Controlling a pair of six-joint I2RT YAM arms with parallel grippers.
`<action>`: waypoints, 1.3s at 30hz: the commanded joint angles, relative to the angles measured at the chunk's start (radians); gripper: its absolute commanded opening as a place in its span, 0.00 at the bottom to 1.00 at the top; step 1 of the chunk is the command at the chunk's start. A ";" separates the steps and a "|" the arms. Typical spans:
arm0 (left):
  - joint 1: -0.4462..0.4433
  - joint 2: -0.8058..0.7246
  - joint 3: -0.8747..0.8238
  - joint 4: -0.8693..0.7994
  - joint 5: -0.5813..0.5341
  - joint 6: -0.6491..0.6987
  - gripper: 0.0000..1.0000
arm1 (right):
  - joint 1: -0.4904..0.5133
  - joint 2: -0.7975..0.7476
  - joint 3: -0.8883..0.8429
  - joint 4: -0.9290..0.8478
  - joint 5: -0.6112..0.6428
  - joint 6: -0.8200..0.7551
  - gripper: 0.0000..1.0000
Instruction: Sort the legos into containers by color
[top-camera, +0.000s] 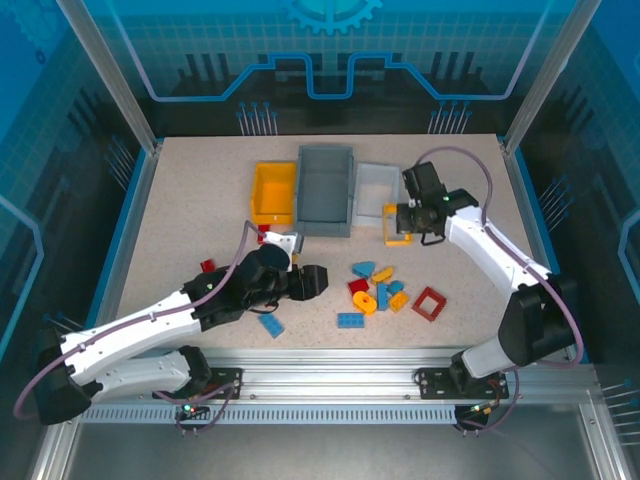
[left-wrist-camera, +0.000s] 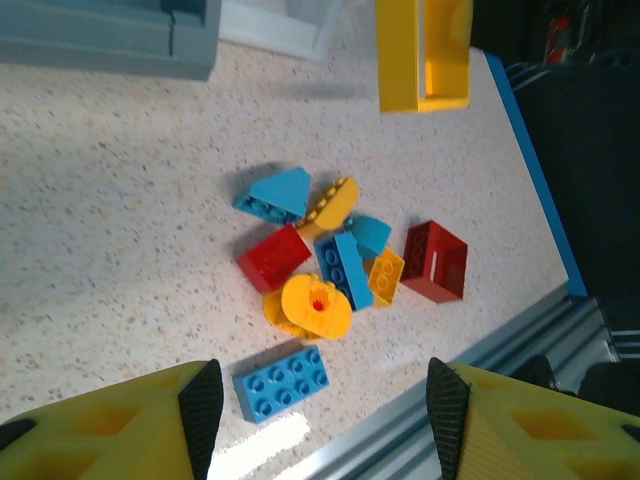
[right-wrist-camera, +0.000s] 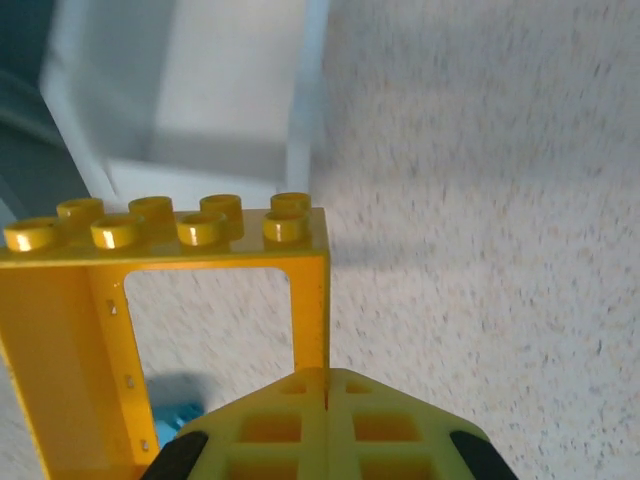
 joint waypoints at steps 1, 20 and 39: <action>-0.004 0.031 0.065 -0.020 -0.090 0.047 0.60 | 0.003 0.133 0.132 -0.032 0.067 0.078 0.00; 0.017 0.272 0.232 0.123 -0.013 0.162 0.61 | -0.030 0.735 0.739 -0.209 0.020 0.256 0.07; 0.266 0.079 0.131 -0.288 -0.073 -0.008 0.63 | 0.114 0.175 0.397 0.028 -0.036 0.129 0.47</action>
